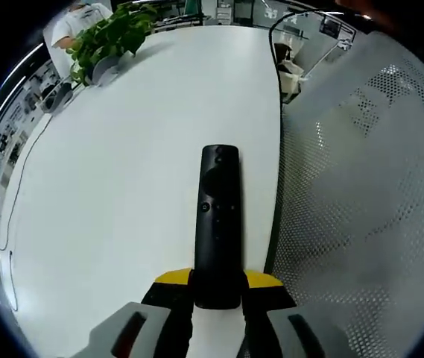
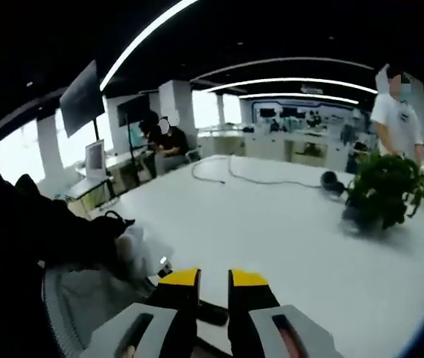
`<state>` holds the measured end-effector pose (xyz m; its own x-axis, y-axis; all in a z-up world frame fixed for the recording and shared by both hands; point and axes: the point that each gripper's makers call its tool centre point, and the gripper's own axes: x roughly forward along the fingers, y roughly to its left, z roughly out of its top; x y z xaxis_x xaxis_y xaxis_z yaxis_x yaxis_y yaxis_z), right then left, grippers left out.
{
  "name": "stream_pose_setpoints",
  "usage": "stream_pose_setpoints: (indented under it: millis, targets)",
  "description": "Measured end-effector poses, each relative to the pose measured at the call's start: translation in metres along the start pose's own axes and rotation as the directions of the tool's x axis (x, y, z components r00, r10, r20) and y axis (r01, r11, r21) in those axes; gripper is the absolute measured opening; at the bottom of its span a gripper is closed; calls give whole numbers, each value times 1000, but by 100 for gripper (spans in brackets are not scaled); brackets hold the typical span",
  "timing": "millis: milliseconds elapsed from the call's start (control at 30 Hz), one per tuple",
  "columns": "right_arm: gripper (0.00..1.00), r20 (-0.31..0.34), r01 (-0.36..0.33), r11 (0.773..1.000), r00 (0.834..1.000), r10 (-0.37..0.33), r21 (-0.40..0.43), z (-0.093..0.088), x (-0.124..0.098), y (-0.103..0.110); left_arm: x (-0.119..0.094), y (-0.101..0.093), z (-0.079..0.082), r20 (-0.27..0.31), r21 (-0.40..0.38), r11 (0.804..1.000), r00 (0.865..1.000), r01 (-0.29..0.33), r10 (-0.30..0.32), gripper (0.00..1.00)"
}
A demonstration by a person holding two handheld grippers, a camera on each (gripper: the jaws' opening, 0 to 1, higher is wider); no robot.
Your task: Press the specified remote control buttons in sequence, fully releasing each button before pressing the next.
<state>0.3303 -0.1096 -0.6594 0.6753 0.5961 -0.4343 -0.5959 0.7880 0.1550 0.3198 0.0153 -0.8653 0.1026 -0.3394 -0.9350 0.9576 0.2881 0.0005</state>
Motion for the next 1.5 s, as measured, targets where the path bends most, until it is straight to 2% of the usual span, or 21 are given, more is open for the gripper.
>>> stream_pose_setpoints:
  millis: [100, 233, 300, 467, 600, 700, 767, 900, 1200, 1367, 1500]
  targets:
    - [13, 15, 3, 1000, 1000, -4, 27, -1, 2, -7, 0, 0, 0, 1, 8, 1000, 1000, 0, 0, 24]
    - [17, 29, -37, 998, 999, 35, 47, -4, 6, 0, 1, 0, 0, -14, 15, 1000, 1000, -2, 2, 24]
    - [20, 28, -20, 999, 999, 19, 36, -8, 6, -1, 1, 1, 0, -23, 13, 1000, 1000, 6, -5, 24]
    - [34, 70, 14, 1000, 997, -14, 13, -6, 8, -5, 0, 1, 0, -26, 5, 1000, 1000, 11, -11, 24]
    - [43, 112, 70, 997, 992, -64, -42, -1, 10, -14, 0, 1, 0, -18, 11, 1000, 1000, 18, -17, 24]
    - [59, 131, 57, 998, 990, -52, -33, 0, 11, -12, 0, 1, 0, -12, 15, 1000, 1000, 15, -14, 24]
    - [60, 135, 66, 997, 989, -58, -52, -1, 13, -15, 0, 1, 0, -5, 17, 1000, 1000, 12, -12, 24]
    - [68, 94, 94, 995, 991, -91, -33, -9, 18, -25, 0, 2, 1, 4, 13, 1000, 1000, 16, -16, 24]
    - [84, 64, 175, 978, 984, -169, -115, -15, 21, -33, 0, 4, 1, 5, 27, 999, 1000, 25, -25, 24]
    - [84, 29, 216, 967, 976, -214, -136, -21, 22, -40, 1, 7, 2, -8, 11, 998, 998, 58, -58, 24]
    - [82, 16, 237, 961, 971, -237, -143, -23, 21, -44, 1, 10, 2, -27, 34, 998, 998, 60, -59, 24]
